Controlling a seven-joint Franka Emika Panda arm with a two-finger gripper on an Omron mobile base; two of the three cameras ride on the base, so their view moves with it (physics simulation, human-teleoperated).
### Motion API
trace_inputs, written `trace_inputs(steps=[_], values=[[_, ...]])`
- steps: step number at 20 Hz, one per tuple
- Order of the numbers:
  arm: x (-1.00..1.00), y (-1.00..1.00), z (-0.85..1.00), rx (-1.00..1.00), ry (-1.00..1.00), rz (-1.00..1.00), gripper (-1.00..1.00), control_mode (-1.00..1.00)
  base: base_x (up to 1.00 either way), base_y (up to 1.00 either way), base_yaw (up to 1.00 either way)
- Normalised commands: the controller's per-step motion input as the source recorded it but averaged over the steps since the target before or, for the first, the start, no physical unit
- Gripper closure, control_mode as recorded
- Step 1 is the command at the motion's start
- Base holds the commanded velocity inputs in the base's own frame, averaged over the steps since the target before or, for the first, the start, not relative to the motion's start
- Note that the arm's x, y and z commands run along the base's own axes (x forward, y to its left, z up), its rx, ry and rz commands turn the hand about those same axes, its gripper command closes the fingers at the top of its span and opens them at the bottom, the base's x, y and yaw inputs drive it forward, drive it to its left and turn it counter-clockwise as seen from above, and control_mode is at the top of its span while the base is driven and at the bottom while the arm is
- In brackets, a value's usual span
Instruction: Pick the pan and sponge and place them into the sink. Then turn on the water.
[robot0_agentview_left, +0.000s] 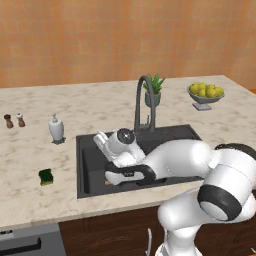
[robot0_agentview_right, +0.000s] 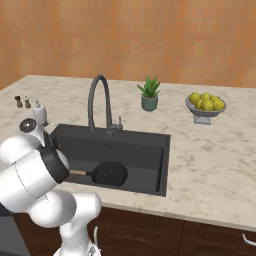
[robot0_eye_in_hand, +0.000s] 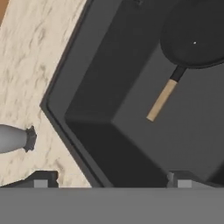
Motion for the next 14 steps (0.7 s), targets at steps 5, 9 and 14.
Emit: trace_inputs(steps=[5, 9, 14], values=[[-0.21, 0.00, 1.00, 0.03, 0.20, 0.27, -1.00, -1.00, 0.00, 0.00, 0.00], [-0.30, 0.15, 0.71, -0.02, 0.15, 0.23, -1.00, -1.00, 0.00, 0.00, 0.00], [-0.22, 0.50, 0.24, -0.16, 0.18, 0.22, -1.00, -1.00, 0.00, 0.00, 0.00]])
